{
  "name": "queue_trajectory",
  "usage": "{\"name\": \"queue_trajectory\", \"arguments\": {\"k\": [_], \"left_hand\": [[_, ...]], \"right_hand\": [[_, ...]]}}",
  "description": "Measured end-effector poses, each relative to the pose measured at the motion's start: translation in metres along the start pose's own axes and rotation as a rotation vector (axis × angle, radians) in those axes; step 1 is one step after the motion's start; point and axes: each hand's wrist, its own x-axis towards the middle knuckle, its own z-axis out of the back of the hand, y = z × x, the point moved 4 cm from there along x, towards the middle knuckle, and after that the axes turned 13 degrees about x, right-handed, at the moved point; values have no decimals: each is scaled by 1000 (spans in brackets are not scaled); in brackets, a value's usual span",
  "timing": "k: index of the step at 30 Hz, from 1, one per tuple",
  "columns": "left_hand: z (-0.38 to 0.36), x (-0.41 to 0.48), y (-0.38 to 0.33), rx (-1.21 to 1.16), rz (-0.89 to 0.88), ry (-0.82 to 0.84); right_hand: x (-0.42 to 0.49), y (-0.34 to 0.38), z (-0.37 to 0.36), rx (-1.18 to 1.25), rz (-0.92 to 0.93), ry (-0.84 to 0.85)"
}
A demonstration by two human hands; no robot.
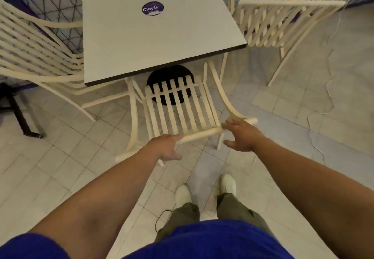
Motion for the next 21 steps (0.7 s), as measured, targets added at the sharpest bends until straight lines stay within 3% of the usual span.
{"name": "queue_trajectory", "arguments": {"k": [7,13,18,21], "left_hand": [[33,17,-57,194,-129,-35],[67,19,-141,153,-287,-281],[57,40,-221,292,-334,2],[53,52,-264,321,-306,67]], "right_hand": [[-66,-35,-20,200,-219,-95],[-115,-91,-34,316,-345,-66],[-153,-148,-38,367,-382,-30],[-176,-184,-35,381,-404,1]]}}
